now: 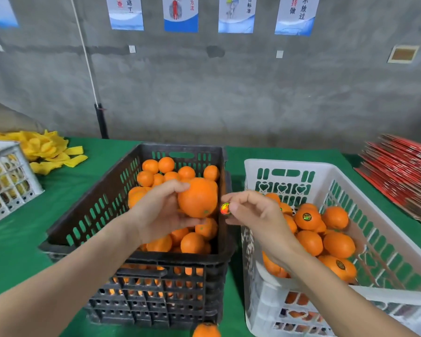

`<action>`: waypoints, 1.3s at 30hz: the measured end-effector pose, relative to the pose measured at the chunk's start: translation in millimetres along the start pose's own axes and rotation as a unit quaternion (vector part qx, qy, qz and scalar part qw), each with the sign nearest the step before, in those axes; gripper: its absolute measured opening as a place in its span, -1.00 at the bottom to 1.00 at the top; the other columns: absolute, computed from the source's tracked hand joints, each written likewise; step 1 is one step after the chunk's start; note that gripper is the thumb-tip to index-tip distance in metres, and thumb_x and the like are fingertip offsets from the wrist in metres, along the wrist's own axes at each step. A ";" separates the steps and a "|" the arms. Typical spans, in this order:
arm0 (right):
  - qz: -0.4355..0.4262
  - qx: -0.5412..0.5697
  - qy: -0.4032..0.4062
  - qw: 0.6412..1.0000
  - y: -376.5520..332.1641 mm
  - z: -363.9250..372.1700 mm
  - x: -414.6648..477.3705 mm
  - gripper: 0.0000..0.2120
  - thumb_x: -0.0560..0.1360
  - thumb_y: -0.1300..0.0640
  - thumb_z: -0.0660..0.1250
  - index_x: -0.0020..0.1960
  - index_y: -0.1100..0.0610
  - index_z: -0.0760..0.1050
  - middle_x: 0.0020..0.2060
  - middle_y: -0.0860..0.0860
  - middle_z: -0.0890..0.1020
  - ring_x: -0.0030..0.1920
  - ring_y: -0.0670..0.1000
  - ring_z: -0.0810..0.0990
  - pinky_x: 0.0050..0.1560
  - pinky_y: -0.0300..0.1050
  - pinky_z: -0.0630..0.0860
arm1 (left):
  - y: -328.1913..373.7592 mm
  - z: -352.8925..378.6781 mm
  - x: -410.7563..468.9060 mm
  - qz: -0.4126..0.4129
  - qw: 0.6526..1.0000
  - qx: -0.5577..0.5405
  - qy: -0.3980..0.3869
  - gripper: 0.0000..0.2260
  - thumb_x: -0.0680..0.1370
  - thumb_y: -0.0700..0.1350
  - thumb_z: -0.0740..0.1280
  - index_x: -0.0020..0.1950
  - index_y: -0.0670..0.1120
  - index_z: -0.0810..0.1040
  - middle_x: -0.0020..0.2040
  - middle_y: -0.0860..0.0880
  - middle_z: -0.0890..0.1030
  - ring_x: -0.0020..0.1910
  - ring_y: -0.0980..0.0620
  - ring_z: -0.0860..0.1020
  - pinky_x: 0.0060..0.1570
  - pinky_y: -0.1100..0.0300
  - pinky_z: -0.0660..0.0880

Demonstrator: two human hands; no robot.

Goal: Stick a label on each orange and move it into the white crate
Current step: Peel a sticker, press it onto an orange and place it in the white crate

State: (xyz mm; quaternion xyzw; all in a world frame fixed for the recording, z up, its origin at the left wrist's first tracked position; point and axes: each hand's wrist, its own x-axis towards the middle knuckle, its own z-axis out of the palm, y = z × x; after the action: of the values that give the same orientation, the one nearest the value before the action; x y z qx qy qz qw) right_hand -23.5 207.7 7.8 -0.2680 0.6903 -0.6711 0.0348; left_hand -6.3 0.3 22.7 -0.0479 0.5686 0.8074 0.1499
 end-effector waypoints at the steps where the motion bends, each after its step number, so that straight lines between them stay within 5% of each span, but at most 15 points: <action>1: -0.017 -0.010 0.000 1.000 -3.4 -5.1 -2.5 -0.89 0.53 0.28 0.27 -0.14 0.17 0.52 0.05 0.03 0.61 0.01 -0.01 0.60 0.05 -0.01 0.59 | -2.7 10.8 -1.9 -0.012 1.000 -0.022 -0.007 -0.48 0.41 0.02 0.33 0.32 -0.15 0.45 0.10 -0.24 0.59 -0.20 -0.17 0.64 -0.32 0.15 0.59; 5: -0.059 -0.029 0.004 0.998 -13.6 -23.4 -11.2 -0.89 0.52 0.28 0.28 -0.15 0.14 0.52 0.08 0.01 0.61 0.10 0.00 0.57 0.15 0.01 0.53 | -16.6 45.3 -4.5 -0.048 0.991 -0.112 -0.051 -0.55 0.57 0.13 0.15 0.29 -0.16 0.47 -0.10 -0.29 0.59 -0.43 -0.03 0.51 -0.49 0.30 0.47; 11: -0.027 0.015 -0.003 1.000 -14.2 -38.9 -19.7 -0.91 0.52 0.24 0.26 -0.13 0.16 0.52 0.04 -0.02 0.62 -0.02 -0.09 0.61 0.01 -0.12 0.60 | -28.8 72.7 -6.0 -0.024 0.984 -0.165 -0.059 -0.50 0.39 0.00 0.38 0.27 -0.19 0.48 -0.09 -0.27 0.60 -0.39 -0.03 0.53 -0.47 0.32 0.48; 13: -0.015 0.009 -0.011 1.000 -13.7 -43.8 -21.0 -0.90 0.53 0.24 0.26 -0.12 0.13 0.52 0.07 -0.02 0.62 0.00 -0.12 0.61 0.03 -0.15 0.58 | -32.9 79.5 -3.8 -0.040 0.992 -0.121 -0.021 -0.43 0.35 0.16 0.38 0.23 -0.17 0.51 -0.17 -0.25 0.62 -0.44 -0.01 0.52 -0.53 0.28 0.47; 16: -0.033 -0.075 -0.022 0.996 -16.0 -48.4 -22.6 -0.87 0.53 0.23 0.29 -0.16 0.06 0.52 0.10 -0.07 0.59 0.12 -0.13 0.55 0.12 -0.23 0.49 | -38.1 87.5 -0.8 -0.065 0.995 -0.070 0.022 -0.26 0.27 0.39 0.29 0.17 -0.18 0.53 -0.26 -0.19 0.62 -0.47 0.01 0.52 -0.50 0.23 0.48; 19: -0.067 -0.170 -0.035 0.982 -20.6 -48.0 -24.1 -0.82 0.52 0.20 0.31 -0.21 -0.03 0.48 0.08 -0.15 0.53 0.12 -0.31 0.44 0.00 -0.49 0.37 | -43.0 93.6 0.3 -0.074 0.995 -0.060 0.034 -0.28 0.21 0.41 0.30 0.02 -0.18 0.57 -0.32 -0.16 0.59 -0.49 0.02 0.50 -0.47 0.23 0.47; 24: -0.107 -0.303 -0.044 0.946 -23.0 -49.9 -28.4 -0.80 0.53 0.16 0.30 -0.20 -0.08 0.41 0.10 -0.12 0.45 0.09 -0.50 0.29 0.07 -0.61 0.17 | -50.6 105.2 -2.3 -0.072 0.995 -0.049 0.039 -0.32 0.24 0.40 0.29 0.00 -0.18 0.56 -0.36 -0.16 0.57 -0.51 0.02 0.48 -0.49 0.25 0.46; 33: -0.200 -0.352 0.028 0.914 -17.4 -40.0 -55.0 -0.93 0.49 0.18 0.36 -0.11 0.15 0.48 0.08 0.00 0.52 0.04 -0.07 0.45 -0.10 0.05 0.52 | -69.9 110.4 -8.7 -0.023 0.998 -0.020 0.064 -0.44 0.36 0.35 0.27 -0.08 -0.16 0.60 -0.40 -0.11 0.52 -0.51 0.04 0.46 -0.51 0.22 0.42; 35: -0.197 -0.319 0.019 0.927 -16.2 -44.3 -61.1 -0.69 0.43 0.15 0.42 0.14 0.02 0.46 0.12 -0.21 0.47 0.03 -0.07 0.49 -0.11 -0.01 0.57 | -77.2 108.3 -11.9 -0.015 0.997 0.017 0.075 -0.45 0.37 0.34 0.26 -0.11 -0.15 0.62 -0.40 -0.12 0.52 -0.50 0.03 0.46 -0.50 0.22 0.42; 37: -0.125 -0.261 -0.026 0.957 -18.1 -55.3 -62.7 -0.23 0.38 0.06 0.49 0.37 -0.38 0.13 0.15 -0.44 0.31 0.05 -0.15 0.49 -0.07 -0.20 0.56 | -84.5 108.2 -14.1 -0.019 0.996 0.040 0.081 -0.44 0.30 0.34 0.29 -0.14 -0.17 0.62 -0.42 -0.13 0.52 -0.50 0.03 0.46 -0.51 0.22 0.42; 39: -0.048 -0.176 -0.106 0.977 -18.3 -65.0 -61.8 -0.19 0.41 0.07 0.47 0.42 -0.36 0.06 0.21 -0.31 0.38 0.10 -0.18 0.50 0.02 -0.22 0.54 | -89.5 112.9 -14.3 -0.022 0.997 0.040 0.064 -0.40 0.24 0.34 0.31 -0.08 -0.17 0.63 -0.41 -0.13 0.51 -0.49 0.02 0.46 -0.50 0.21 0.41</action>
State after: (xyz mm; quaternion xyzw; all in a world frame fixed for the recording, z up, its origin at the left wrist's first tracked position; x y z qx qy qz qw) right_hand 8.7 293.4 12.1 -0.3722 0.7765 -0.5077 0.0274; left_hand 44.3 130.5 -15.3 -0.1060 0.6079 0.7757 0.1324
